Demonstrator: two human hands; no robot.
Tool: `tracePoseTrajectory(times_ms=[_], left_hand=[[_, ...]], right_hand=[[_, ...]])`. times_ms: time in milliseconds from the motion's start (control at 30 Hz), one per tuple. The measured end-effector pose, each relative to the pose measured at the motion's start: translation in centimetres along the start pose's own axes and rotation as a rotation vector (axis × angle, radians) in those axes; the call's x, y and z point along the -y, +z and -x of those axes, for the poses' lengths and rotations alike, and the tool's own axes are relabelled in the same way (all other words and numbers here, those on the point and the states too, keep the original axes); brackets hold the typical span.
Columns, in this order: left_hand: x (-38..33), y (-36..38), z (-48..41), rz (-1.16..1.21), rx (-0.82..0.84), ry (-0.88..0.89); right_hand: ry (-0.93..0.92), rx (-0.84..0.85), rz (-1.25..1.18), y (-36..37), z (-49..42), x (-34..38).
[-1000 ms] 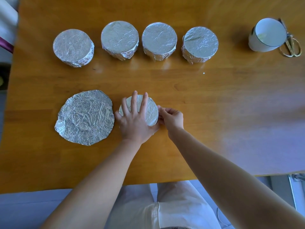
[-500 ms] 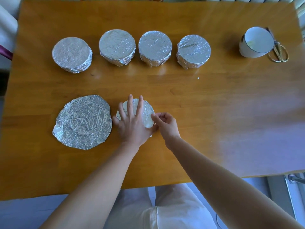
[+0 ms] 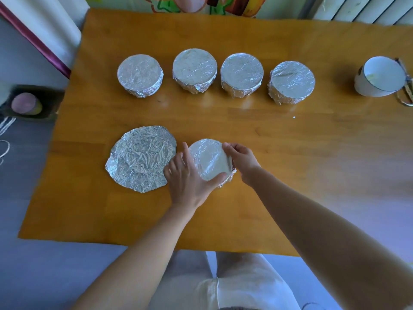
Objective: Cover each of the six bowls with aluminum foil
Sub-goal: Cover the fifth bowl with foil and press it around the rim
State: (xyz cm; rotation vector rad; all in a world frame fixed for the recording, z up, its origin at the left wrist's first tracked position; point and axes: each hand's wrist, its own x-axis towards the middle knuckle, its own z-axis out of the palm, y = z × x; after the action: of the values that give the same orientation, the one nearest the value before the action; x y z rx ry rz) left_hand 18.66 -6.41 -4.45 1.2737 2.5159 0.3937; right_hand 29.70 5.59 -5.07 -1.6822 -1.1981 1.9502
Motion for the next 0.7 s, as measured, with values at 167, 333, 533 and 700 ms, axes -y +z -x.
tracePoseTrajectory(times_ms=[167, 333, 533, 700], left_hand=[[-0.6, -0.3, -0.7, -0.134, 0.072, 0.202], [-2.4, 0.9, -1.8, -0.313, 0.169, 0.303], [-1.8, 2.0, -1.8, -0.347, 0.077, 0.302], [-2.0, 2.1, -1.8, -0.343, 0.067, 0.298]], right_hand=[[0.004, 0.014, 0.055, 0.0, -0.4, 0.4], [0.012, 0.027, 0.007, -0.3, -0.1, 0.0], [-0.176, -0.167, -0.048, -2.8, 0.7, -1.8], [-0.265, -0.025, 0.100, -3.5, 1.7, -2.8]])
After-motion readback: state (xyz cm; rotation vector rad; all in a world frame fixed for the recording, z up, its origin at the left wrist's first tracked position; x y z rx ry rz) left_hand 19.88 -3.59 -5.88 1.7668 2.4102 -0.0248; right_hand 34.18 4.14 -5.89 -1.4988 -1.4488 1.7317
